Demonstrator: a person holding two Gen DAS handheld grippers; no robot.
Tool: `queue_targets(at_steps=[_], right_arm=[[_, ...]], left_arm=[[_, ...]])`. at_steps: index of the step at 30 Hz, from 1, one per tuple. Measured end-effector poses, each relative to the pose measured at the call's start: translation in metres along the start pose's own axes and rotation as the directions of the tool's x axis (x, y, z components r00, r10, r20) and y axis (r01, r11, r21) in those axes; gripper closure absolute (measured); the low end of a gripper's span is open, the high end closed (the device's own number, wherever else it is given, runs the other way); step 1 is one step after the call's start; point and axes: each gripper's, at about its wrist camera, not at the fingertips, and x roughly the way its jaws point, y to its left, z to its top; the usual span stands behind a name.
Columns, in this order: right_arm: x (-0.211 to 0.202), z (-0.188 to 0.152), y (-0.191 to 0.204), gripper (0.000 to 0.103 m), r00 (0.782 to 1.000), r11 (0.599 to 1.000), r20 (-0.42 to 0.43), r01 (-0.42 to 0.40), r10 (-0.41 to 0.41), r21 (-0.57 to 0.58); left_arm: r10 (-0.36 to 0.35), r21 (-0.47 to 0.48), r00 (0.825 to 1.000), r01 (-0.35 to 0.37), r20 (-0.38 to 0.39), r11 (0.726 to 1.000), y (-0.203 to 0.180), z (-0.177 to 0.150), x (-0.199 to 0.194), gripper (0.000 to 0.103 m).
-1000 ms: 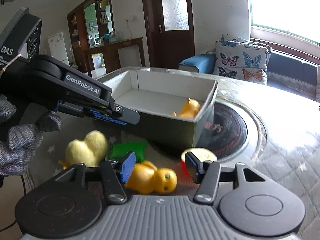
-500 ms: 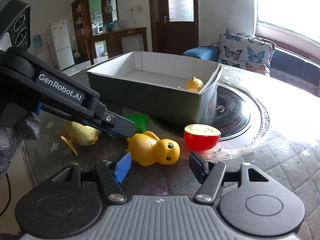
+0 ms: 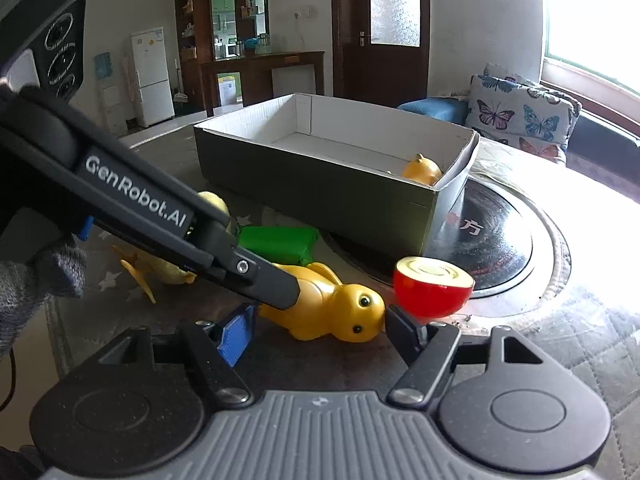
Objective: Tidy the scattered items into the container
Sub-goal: 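Move the right gripper to the small yellow rubber duck and grasp it, then lift the yellow duck with the right gripper and carry it into the box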
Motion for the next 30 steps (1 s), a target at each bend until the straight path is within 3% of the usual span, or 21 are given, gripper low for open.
queue_targets(at_steps=[14,30], right_arm=[[0.009,-0.002,0.005,0.03,1.0,1.0,-0.008,0.026,-0.026,0.006],[-0.009,0.007,0.009,0.03,0.995,0.996,0.047,0.084,-0.083,-0.013]], left_arm=[[-0.005,0.027,1.0,0.005,-0.014,1.0,0.001,0.002,0.01,0.065],[-0.057,0.04,0.997,0.055,0.043,0.998,-0.008,0.006,-0.009,0.066]])
